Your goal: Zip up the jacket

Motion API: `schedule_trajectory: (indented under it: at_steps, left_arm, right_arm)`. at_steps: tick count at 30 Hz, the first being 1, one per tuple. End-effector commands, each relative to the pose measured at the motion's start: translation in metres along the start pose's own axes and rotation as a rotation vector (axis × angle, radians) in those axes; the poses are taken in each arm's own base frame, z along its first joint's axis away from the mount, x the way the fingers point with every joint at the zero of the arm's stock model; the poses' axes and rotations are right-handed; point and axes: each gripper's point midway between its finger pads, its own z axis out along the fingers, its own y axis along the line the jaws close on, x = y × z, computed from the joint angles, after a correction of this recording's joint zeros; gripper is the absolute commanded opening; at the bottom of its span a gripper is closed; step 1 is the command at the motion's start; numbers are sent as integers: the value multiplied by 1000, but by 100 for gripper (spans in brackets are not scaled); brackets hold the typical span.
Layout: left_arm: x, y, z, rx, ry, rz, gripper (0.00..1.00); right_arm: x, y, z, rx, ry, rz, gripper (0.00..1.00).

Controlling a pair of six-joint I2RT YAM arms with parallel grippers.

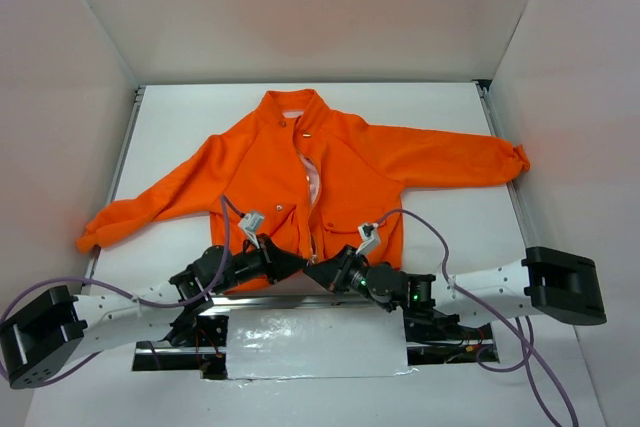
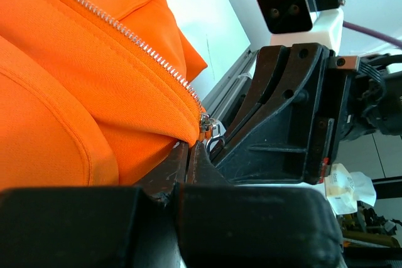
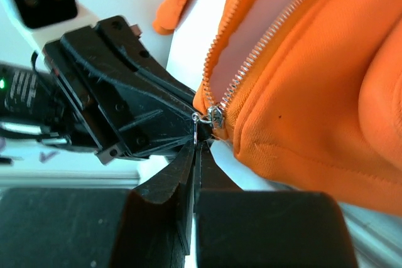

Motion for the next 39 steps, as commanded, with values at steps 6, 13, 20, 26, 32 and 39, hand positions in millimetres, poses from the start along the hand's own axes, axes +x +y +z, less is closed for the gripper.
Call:
schedule_trajectory:
  at_steps: [6, 13, 20, 26, 32, 39]
  left_arm:
    - [-7, -18, -3, 91, -24, 81, 0]
    - [-2, -14, -5, 93, -15, 103, 0]
    - [3, -15, -6, 114, -3, 107, 0]
    - [7, -14, -8, 123, 10, 107, 0]
    - [14, -7, -9, 110, 27, 109, 0]
    - [20, 1, -9, 76, 42, 104, 0]
  right_arm:
    - [-3, 21, 3, 185, 60, 257, 0]
    - [-15, 18, -13, 447, 47, 469, 0]
    - [-27, 14, -12, 527, 0, 759, 0]
    - [-32, 8, -1, 495, 30, 915, 0]
    - [-36, 24, 9, 440, 72, 1043, 0]
    - [-49, 37, 6, 442, 49, 1156, 0]
